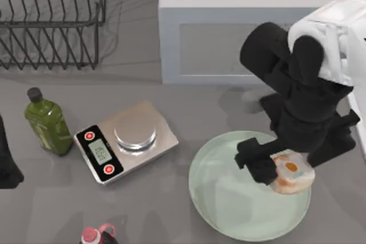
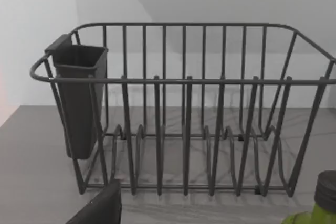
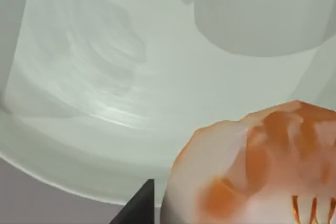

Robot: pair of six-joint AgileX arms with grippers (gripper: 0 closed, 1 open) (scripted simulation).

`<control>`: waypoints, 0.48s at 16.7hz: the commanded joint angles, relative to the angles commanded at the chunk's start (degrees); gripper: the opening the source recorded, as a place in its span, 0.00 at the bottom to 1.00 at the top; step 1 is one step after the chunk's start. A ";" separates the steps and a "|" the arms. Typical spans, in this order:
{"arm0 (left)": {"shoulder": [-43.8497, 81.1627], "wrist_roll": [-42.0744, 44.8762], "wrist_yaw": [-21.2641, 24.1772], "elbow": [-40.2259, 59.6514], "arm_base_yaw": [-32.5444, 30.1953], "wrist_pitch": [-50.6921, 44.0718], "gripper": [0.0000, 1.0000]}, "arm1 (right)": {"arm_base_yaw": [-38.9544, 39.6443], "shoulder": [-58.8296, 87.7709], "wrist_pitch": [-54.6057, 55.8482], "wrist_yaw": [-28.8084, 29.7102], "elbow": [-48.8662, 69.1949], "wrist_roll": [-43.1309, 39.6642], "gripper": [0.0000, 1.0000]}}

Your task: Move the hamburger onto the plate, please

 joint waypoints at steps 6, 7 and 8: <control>0.00 0.00 0.00 0.00 0.00 0.00 1.00 | 3.28 5.35 2.79 -0.02 5.58 20.08 0.00; 0.00 0.00 0.00 0.00 0.00 0.00 1.00 | 3.31 5.63 3.11 0.01 5.99 21.65 0.00; 0.00 0.00 0.00 0.00 0.00 0.00 1.00 | 3.32 5.79 3.32 0.03 6.24 22.60 0.00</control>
